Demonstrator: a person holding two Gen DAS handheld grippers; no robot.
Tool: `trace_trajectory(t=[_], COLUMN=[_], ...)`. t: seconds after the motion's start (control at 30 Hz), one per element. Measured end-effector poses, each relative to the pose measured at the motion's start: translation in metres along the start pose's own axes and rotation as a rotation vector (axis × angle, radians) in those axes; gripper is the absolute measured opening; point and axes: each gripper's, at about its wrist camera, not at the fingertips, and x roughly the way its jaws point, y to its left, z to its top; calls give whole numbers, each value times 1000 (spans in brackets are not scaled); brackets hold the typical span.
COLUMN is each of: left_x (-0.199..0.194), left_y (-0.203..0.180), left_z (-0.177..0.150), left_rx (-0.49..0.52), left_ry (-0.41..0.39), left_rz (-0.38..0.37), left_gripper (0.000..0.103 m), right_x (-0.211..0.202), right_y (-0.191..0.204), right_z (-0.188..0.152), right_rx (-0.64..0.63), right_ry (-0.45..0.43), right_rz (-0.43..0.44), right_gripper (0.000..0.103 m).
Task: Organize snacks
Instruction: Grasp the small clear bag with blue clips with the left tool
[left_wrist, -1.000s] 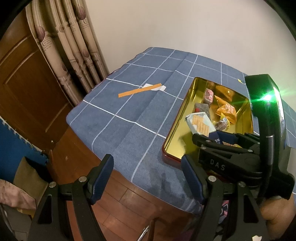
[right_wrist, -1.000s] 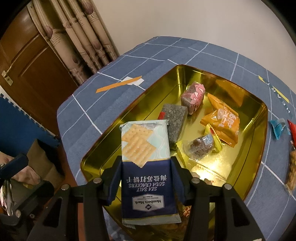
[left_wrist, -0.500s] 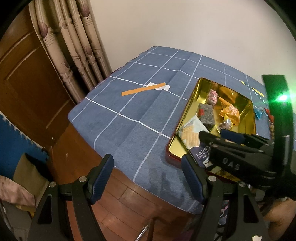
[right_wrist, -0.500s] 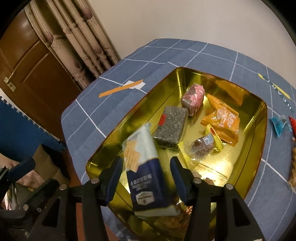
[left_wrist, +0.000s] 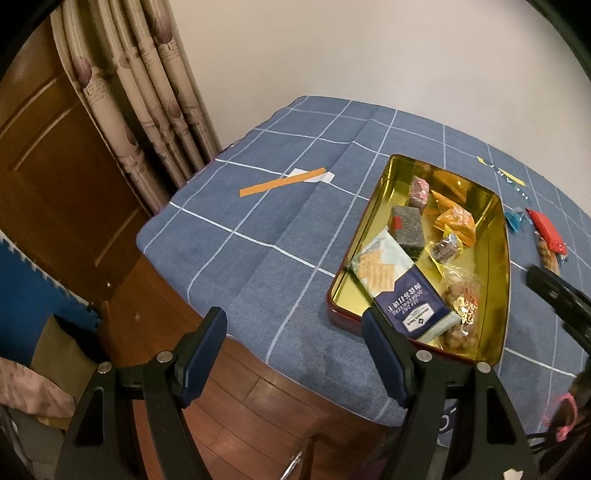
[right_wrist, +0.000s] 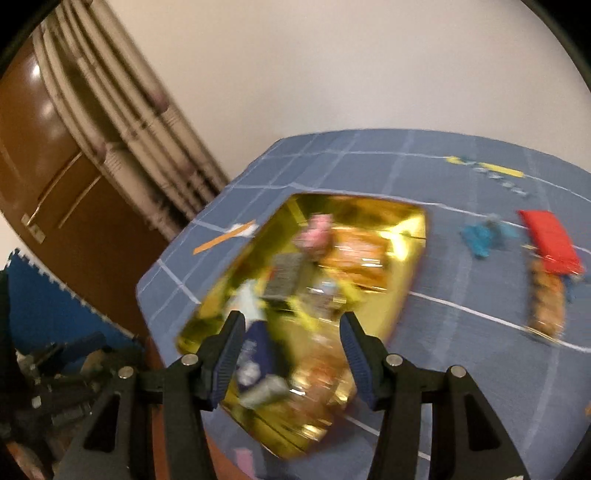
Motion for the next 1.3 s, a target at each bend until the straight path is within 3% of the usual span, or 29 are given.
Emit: trace_trajectory(t=[0.2, 0.33, 0.43, 0.57, 0.67, 0.8, 0.93, 1.0, 1.17, 1.23, 1.3], left_x=[-11, -29, -39, -58, -63, -55, -25, 0, 53, 68, 82], left_y=[-18, -45, -65, -108, -146, -202, -256, -286, -322, -330, -337], left_z=[-3, -4, 0, 22, 43, 78, 107, 118, 128, 130, 135], left_rx=[66, 179, 247, 381, 501, 644, 780, 852, 980, 1002, 1016], left_ry=[-39, -90, -97, -144, -136, -124, -125, -83, 21, 45, 90], left_rz=[-6, -16, -73, -163, -284, -410, -419, -435, -504, -511, -543], left_gripper=[72, 72, 72, 73, 82, 84, 84, 83, 76, 68, 66], right_x=[-45, -74, -88, -103, -109, -112, -110, -108, -105, -108, -110], right_y=[-78, -136, -170, -213, -235, -254, -258, -257, -258, -260, -262], right_z=[-30, -45, -54, -62, -66, -72, -74, -74, -72, -73, -74], right_rx=[30, 77, 91, 154, 204, 242, 226, 215, 205, 216, 229], right_ry=[-27, -37, -27, -25, -27, -41, -66, -69, -64, -75, -87], right_rz=[-232, -394, -516, -588, -610, -606, -585, -579, -559, -536, -513], right_gripper=[54, 54, 54, 54, 54, 56, 65, 71, 78, 79, 80])
